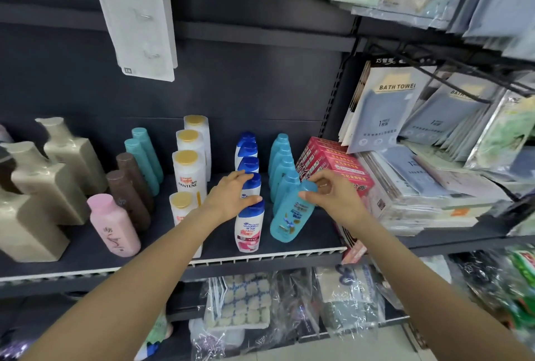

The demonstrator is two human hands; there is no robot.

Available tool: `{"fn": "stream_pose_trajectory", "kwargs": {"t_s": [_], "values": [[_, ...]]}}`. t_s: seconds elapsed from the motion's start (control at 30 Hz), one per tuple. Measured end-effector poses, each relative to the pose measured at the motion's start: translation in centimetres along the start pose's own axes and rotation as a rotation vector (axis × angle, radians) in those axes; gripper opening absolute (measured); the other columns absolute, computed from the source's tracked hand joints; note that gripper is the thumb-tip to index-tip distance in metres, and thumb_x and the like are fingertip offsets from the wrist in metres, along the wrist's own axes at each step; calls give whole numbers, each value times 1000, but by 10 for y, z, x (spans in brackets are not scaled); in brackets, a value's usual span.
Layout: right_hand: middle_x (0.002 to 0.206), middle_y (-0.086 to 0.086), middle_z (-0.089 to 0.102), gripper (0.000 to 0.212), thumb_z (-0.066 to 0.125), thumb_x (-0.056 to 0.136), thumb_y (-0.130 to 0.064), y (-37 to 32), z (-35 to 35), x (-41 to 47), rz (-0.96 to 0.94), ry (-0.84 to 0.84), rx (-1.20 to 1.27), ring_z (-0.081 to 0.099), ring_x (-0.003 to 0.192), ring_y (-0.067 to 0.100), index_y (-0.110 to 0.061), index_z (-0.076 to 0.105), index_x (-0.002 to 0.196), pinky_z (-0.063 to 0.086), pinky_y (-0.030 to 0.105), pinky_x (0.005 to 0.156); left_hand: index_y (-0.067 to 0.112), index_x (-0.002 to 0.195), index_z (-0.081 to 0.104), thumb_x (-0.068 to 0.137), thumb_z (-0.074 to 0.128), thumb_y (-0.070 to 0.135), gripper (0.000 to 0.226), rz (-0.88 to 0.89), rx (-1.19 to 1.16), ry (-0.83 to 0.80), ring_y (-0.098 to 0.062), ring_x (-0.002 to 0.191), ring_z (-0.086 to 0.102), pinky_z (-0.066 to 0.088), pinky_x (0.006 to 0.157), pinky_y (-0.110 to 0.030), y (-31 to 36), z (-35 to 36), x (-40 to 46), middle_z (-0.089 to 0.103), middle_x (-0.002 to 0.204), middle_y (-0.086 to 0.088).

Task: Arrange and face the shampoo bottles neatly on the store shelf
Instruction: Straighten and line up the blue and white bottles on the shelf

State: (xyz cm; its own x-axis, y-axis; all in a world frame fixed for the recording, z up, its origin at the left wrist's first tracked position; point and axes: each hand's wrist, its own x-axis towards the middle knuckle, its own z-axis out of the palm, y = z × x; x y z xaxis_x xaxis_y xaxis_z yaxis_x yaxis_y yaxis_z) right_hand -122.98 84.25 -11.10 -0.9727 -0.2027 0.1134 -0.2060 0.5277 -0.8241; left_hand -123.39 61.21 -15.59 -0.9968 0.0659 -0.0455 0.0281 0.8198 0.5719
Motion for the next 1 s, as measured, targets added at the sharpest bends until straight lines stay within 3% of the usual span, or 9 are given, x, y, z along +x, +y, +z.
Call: {"fn": "stream_pose_trajectory", "kwargs": {"t_s": [0.1, 0.17, 0.3, 0.4, 0.5, 0.6, 0.67, 0.83, 1.0], "values": [[84, -3, 60, 16, 74, 79, -14, -23, -13, 0, -11, 77, 124, 60, 76, 11, -11, 60, 86, 55, 31, 70, 19, 143, 37, 89, 60, 35, 60, 39, -61, 77, -23, 139, 27, 27, 114, -42, 7, -3, -3, 27, 154, -2], [84, -2, 58, 13, 73, 79, -12, -34, -18, 0, 6, 116, 231, 60, 78, 14, -13, 60, 83, 57, 40, 73, 18, 139, 43, 92, 58, 30, 51, 89, -124, 140, -21, 136, 32, 28, 112, -36, 17, -6, -7, 35, 149, -1], [87, 1, 60, 9, 70, 82, -11, -48, -22, -1, 84, 221, 496, 64, 89, 19, -14, 61, 83, 59, 37, 77, 12, 109, 63, 97, 48, 30, 27, 53, -363, 216, -19, 99, 60, 48, 91, -34, 34, -18, -19, 66, 111, -8], [98, 10, 63, 7, 66, 85, -11, -52, -22, -2, 141, 272, 735, 65, 98, 23, -9, 60, 86, 59, 32, 76, 11, 100, 61, 97, 39, 46, 41, -187, -530, 67, -26, 82, 66, 55, 75, -37, 41, -32, -29, 69, 95, -12], [102, 16, 65, 6, 64, 87, -12, -56, -20, -1, 141, 266, 883, 65, 101, 25, -7, 60, 87, 58, 37, 82, 15, 105, 59, 93, 40, 57, 48, -402, -931, -193, -24, 79, 70, 58, 66, -31, 48, -49, -41, 70, 96, -18], [91, 10, 68, 4, 60, 89, -9, -60, -17, -1, 136, 247, 987, 67, 91, 20, -5, 61, 89, 59, 32, 78, 13, 109, 59, 93, 52, 42, 34, -350, -1276, -155, -25, 80, 71, 59, 62, -28, 49, -63, -47, 68, 101, -21], [96, 12, 69, 12, 58, 90, -8, -61, -15, -1, 139, 226, 1003, 67, 94, 19, -2, 62, 100, 58, 29, 78, 10, 110, 59, 92, 56, 33, 29, -282, -1358, -98, -27, 84, 70, 59, 64, -26, 48, -70, -52, 66, 107, -21], [112, 14, 66, 28, 54, 95, -16, -68, -9, -2, 226, 151, 1009, 65, 104, 22, -7, 57, 121, 55, 27, 84, 13, 106, 65, 86, 65, 14, 20, -18, -1228, 113, -30, 102, 66, 57, 81, -25, 48, -89, -63, 62, 117, -17], [121, 16, 62, 34, 55, 94, -12, -76, -5, -5, 238, 116, 1119, 62, 111, 23, -6, 55, 127, 55, 33, 86, 24, 106, 63, 76, 75, 8, 36, 305, -590, 321, 5, 97, 59, 48, 75, -7, 56, -108, -89, 59, 111, 9]]}}
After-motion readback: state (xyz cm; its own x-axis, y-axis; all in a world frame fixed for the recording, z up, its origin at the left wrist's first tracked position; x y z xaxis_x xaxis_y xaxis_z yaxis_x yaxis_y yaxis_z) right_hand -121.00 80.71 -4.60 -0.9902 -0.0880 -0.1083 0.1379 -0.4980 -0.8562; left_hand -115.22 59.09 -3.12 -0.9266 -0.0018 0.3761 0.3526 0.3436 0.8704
